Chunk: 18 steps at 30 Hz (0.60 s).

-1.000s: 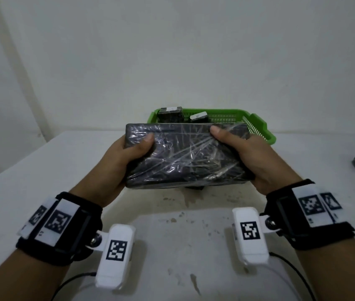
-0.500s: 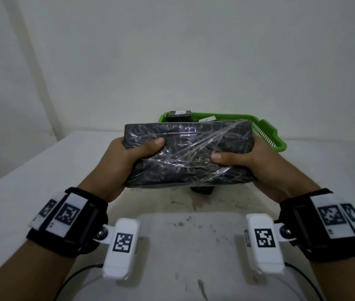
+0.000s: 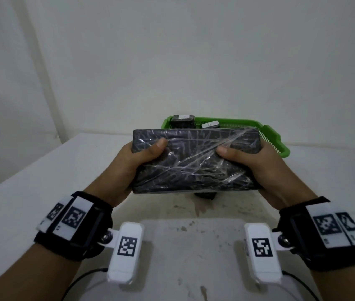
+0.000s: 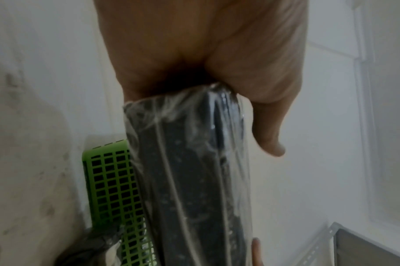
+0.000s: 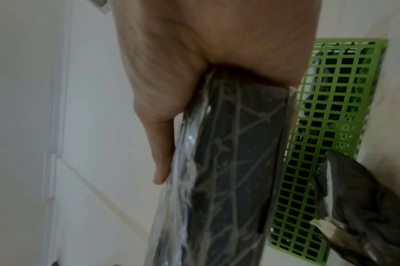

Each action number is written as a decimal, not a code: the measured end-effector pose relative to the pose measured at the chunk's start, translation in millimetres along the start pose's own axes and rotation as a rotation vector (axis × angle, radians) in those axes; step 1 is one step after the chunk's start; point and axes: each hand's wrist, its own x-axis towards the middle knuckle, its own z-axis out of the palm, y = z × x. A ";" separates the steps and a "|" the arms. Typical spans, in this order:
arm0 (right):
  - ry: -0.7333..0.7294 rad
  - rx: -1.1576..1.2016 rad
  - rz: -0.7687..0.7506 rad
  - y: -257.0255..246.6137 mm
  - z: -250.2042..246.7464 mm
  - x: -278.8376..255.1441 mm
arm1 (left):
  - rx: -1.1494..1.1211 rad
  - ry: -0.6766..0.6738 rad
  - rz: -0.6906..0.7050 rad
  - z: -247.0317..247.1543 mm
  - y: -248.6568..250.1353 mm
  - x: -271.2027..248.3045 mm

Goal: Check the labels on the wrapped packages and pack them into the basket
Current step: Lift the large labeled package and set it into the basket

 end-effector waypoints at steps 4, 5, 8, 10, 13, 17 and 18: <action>0.006 -0.031 -0.036 2.6 -0.3 0.9 | 0.044 0.042 0.079 0.4 -0.1 2.4; 0.003 -0.035 -0.041 2.2 -0.1 0.7 | 0.049 0.049 0.094 0.7 -0.5 2.6; 0.015 -0.044 -0.049 1.8 -0.9 2.0 | 0.065 0.069 0.123 0.5 -1.9 3.2; 0.025 -0.057 -0.053 2.4 -1.2 3.2 | 0.076 0.082 0.153 -0.2 -3.0 3.5; 0.043 -0.052 -0.029 -0.3 1.3 2.5 | 0.095 0.108 0.206 -2.6 -3.1 4.1; 0.053 -0.009 0.091 -9.8 5.2 -3.1 | 0.094 0.160 0.288 -8.4 -2.6 4.2; 0.046 0.001 0.124 -11.8 4.4 -4.6 | 0.086 0.166 0.313 -10.3 -2.3 4.3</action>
